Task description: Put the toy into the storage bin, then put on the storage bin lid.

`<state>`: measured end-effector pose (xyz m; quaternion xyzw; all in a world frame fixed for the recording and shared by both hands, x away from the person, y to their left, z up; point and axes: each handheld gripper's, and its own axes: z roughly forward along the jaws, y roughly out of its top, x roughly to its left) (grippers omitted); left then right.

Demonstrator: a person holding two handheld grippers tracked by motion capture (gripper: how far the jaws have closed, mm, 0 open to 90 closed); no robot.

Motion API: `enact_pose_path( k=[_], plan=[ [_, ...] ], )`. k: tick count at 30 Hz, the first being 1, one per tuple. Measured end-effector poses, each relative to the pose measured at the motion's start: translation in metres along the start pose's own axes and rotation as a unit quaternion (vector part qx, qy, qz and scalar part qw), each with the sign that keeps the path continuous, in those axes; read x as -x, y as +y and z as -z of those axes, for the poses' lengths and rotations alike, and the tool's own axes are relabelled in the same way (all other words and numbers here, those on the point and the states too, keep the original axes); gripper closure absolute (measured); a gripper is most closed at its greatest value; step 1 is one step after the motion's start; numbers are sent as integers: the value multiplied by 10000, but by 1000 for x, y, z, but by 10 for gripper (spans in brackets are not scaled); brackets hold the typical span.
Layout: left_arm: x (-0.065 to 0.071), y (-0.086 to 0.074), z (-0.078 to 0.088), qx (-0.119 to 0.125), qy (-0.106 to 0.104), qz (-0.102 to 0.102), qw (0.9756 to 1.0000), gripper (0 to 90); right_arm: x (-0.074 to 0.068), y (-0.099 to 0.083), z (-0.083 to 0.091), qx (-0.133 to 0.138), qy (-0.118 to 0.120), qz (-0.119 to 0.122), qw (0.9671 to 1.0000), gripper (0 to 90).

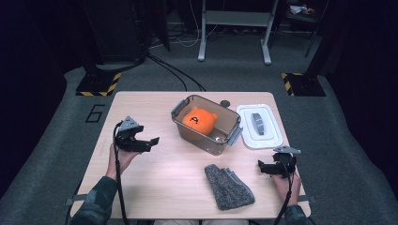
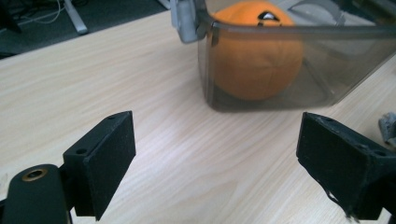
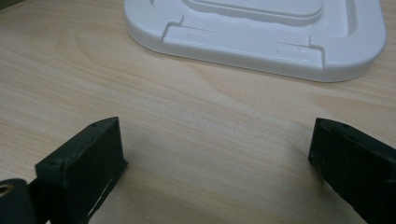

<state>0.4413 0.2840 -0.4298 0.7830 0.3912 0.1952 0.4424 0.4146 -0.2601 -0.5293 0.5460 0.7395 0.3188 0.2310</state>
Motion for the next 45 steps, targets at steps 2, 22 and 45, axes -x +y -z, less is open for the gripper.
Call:
enact_pose_path(
  k=[2,22,45],
  plan=[
    [0,-5,-1,-21,76,29,10000,114,0,0,0,1,3,-1,10000,23],
    [-14,-75,-34,-884,606,582,9925,24,1,2,0,-81,35,8,10000,16],
    [-20,-88,-45,-1155,835,276,9894,0,8,72,-3,-170,143,92,9997,34]
  ],
)
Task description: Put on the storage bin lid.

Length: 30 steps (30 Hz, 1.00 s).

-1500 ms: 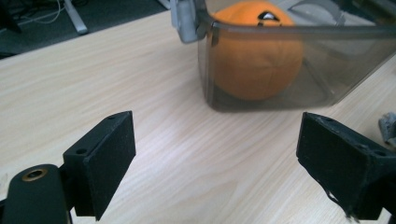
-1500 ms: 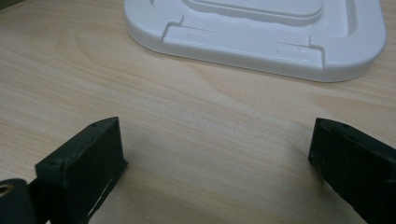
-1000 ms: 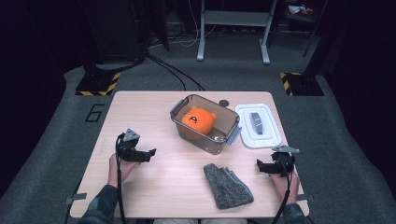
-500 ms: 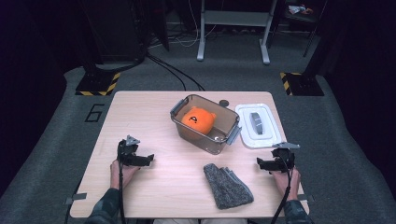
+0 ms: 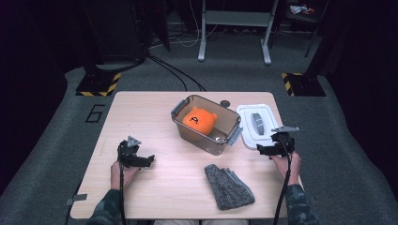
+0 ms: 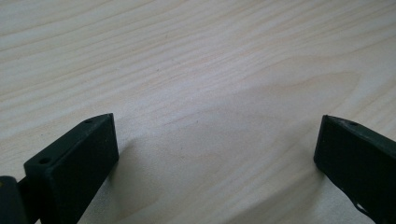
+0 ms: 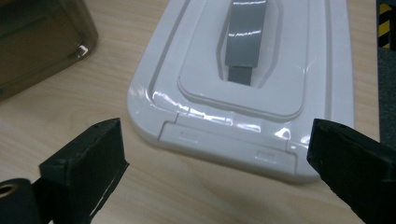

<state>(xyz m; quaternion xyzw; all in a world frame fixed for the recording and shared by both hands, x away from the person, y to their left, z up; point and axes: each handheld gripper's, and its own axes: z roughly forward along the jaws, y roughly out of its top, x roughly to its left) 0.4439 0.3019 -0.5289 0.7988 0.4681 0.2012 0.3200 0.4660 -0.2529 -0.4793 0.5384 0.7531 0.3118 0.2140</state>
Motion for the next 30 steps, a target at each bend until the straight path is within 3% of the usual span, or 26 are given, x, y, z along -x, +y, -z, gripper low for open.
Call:
enact_pose_path(
  k=[20,24,30],
  plan=[
    [1,1,-1,8,-7,-2,10000,0,8,55,-37,-188,83,-32,9998,62],
    [1,1,-1,16,-3,-9,10000,0,10,64,-44,-168,53,-46,9998,92],
    [1,1,-2,42,7,-2,10000,0,11,74,-54,-188,-116,-74,9997,226]
  ],
)
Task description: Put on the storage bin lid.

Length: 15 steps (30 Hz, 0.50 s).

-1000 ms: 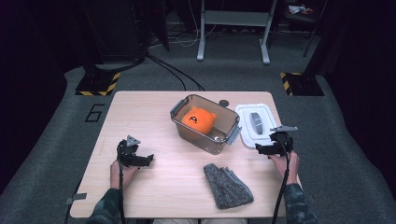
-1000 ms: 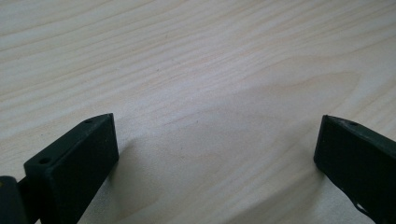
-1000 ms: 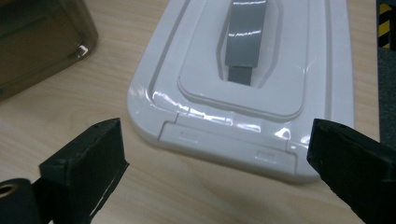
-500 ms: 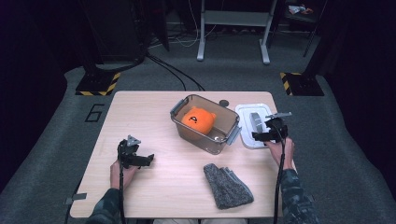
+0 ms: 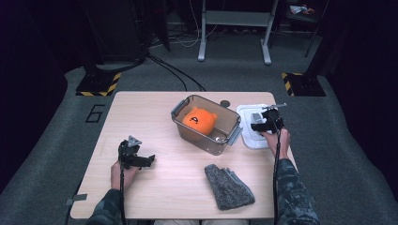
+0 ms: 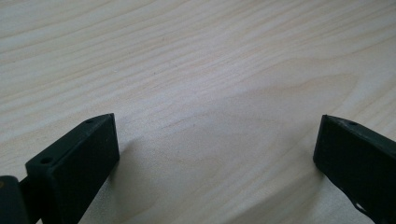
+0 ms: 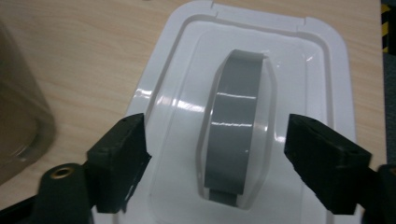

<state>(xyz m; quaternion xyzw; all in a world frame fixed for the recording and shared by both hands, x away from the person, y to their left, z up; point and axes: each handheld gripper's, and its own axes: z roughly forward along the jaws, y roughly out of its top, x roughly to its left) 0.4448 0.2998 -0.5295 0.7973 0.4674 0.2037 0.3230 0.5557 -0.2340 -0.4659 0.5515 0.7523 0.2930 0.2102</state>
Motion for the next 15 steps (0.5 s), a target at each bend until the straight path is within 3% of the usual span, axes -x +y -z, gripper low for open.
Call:
enact_pose_path(
  k=[7,15],
  plan=[
    [0,0,0,6,6,-8,10000,0,4,9,-12,-90,-168,-187,9996,396],
    [0,0,0,4,15,-10,10000,0,3,9,-25,-224,-333,-157,9991,509]
  ],
)
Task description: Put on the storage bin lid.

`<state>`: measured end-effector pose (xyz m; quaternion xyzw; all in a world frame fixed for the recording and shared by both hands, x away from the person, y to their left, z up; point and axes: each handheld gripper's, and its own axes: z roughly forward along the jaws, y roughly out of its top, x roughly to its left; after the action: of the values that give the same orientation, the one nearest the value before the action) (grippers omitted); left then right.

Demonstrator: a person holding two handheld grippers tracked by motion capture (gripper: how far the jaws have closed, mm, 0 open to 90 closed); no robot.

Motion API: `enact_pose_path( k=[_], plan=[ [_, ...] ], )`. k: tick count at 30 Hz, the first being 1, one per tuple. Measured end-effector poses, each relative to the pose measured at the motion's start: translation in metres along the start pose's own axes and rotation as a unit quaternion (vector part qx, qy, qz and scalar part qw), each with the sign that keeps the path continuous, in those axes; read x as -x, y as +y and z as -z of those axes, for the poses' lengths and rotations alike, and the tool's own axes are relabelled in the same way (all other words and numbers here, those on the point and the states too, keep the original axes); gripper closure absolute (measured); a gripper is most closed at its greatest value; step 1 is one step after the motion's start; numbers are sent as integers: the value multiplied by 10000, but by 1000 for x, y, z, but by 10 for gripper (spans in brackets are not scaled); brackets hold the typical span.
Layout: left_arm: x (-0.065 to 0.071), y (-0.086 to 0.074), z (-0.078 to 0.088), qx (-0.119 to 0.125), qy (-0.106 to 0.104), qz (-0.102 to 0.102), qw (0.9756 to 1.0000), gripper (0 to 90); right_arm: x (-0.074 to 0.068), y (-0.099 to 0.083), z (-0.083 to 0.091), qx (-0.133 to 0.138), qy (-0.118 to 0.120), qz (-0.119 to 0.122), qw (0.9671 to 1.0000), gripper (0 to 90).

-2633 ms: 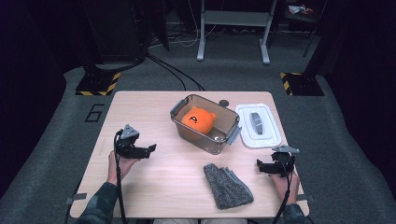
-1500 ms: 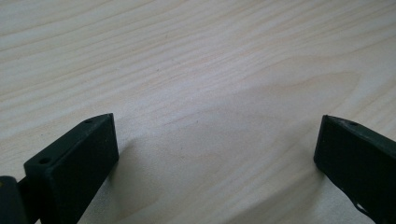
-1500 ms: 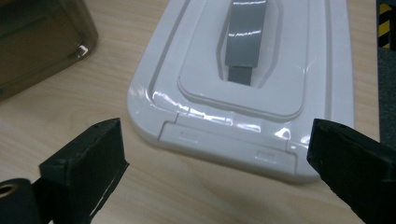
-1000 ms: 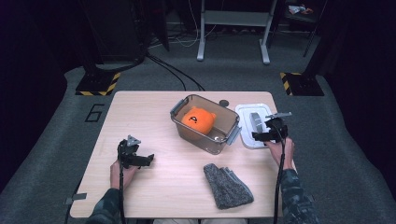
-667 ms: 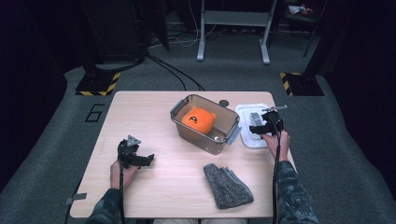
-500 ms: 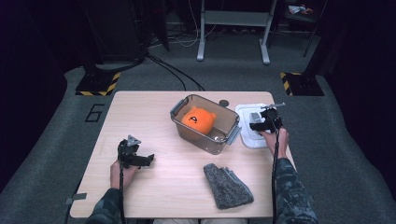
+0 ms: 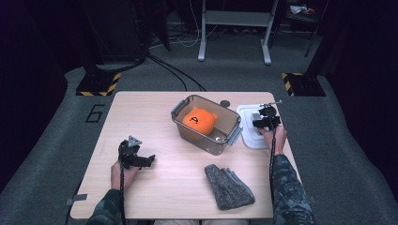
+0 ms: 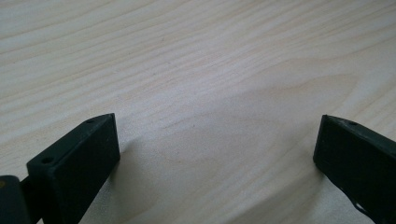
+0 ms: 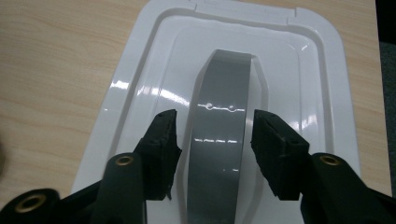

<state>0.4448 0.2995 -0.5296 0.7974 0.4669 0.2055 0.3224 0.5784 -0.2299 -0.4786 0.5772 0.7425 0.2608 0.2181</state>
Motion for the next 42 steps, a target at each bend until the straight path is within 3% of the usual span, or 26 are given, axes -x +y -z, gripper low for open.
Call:
enact_pose_path(
  k=[6,13,20,32,42],
  plan=[
    [0,0,0,-31,-14,-3,10000,1,-2,-2,-5,-82,22,-136,9999,582],
    [0,0,0,-34,-22,-8,10000,2,-2,-2,-6,31,-57,-50,10000,665],
    [0,1,0,-34,-19,-8,10000,1,3,-4,2,141,42,97,9998,669],
    [1,0,-1,40,-7,80,10000,2,10,-5,19,258,141,114,9995,669],
    [0,1,0,-8,-10,7,10000,2,16,-2,37,297,176,156,9993,669]
  ],
)
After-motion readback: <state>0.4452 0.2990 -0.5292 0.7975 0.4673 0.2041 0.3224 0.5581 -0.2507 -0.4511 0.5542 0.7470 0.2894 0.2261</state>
